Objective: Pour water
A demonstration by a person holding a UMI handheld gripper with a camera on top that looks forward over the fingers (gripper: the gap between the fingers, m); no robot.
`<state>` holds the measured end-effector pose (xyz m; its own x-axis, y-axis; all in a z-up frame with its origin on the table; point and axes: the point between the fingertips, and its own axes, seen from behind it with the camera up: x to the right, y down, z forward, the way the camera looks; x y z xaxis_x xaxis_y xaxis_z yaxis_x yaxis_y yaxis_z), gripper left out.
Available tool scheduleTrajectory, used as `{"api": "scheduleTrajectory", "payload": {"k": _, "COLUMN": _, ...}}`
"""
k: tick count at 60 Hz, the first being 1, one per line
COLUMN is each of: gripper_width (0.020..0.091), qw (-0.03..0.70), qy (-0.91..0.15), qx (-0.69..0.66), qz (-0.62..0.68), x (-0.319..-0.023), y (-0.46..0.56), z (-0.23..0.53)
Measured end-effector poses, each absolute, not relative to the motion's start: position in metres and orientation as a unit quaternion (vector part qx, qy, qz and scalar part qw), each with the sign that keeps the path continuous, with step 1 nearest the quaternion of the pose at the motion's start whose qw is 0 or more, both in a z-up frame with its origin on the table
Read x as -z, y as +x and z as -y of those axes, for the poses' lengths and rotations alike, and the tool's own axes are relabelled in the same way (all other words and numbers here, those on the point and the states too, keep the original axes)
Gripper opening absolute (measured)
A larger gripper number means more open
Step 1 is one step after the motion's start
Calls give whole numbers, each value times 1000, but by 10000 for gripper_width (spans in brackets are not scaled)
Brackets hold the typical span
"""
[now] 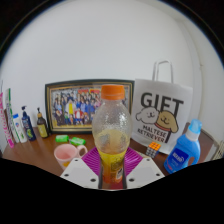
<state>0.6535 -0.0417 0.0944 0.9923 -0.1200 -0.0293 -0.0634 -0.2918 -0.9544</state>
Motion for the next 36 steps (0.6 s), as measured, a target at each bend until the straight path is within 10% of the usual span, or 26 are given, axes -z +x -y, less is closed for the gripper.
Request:
{"api": "scheduleTrajectory", "payload": {"k": 20, "gripper_width": 270, "qw": 559, "qy": -827, "qx": -34, "qz": -61, "x": 18, "y": 686, "z": 46}}
{"api": "scheduleTrajectory", "payload": {"k": 29, "gripper_width": 271, "qw": 582, "qy": -811, "qx": -20, "qz": -44, "x": 16, "y": 683, "z": 47}}
{"api": "scheduleTrajectory", "payload": {"k": 36, "gripper_width": 408, "qw": 583, "qy": -811, "qx": -15, "qz": -32, "x": 17, "y": 681, "z": 46}}
